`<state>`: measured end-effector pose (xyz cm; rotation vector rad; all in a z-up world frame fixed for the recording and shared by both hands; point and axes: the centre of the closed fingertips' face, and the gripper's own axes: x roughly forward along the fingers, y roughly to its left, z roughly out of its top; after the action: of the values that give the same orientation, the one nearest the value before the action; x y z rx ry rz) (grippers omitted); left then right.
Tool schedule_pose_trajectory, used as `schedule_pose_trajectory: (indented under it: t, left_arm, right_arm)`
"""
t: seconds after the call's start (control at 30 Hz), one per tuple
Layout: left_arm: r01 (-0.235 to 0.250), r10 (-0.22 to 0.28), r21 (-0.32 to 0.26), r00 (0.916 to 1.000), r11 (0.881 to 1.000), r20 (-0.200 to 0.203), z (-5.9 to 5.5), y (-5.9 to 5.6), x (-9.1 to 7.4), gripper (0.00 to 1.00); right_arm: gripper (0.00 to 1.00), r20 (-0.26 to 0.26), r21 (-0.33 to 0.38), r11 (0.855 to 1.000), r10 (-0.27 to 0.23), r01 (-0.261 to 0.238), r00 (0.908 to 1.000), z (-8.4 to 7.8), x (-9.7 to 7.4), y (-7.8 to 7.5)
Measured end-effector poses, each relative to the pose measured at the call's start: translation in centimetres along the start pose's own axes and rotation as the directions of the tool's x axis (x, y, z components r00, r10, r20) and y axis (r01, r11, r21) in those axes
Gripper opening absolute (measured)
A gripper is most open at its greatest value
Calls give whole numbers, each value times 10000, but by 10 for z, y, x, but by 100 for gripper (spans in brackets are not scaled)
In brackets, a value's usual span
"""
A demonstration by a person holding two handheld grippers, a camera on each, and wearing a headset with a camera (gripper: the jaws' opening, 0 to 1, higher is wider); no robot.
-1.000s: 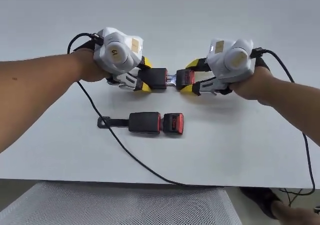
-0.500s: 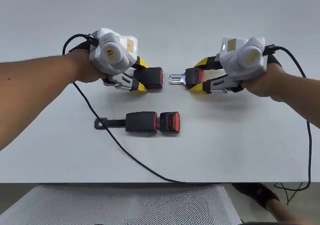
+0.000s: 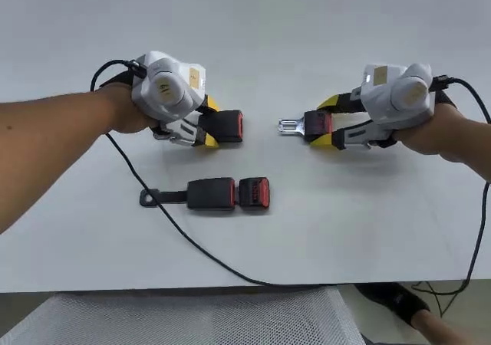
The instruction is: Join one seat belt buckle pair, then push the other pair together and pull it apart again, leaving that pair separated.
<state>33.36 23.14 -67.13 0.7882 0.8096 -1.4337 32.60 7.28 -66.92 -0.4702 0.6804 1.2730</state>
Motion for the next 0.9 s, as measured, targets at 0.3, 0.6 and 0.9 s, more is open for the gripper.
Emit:
schedule_pose_trajectory:
  t: [0.3,0.6,0.9]
  left_arm:
    - [26,-25,34,10000,10000,-82,-1,0,0,35]
    - [21,-21,-1,10000,10000,-68,-1,0,1,35]
    - [29,-30,-49,9999,10000,-146,-1,1,1,35]
  right_arm:
    - [37,-154,156,9997,-171,173,9997,-25,-24,-8]
    - [37,-365,207,9993,-308,315,9989,-39,-41,-12]
    - [37,-574,76,9993,-371,376,9977,-51,-53,-18]
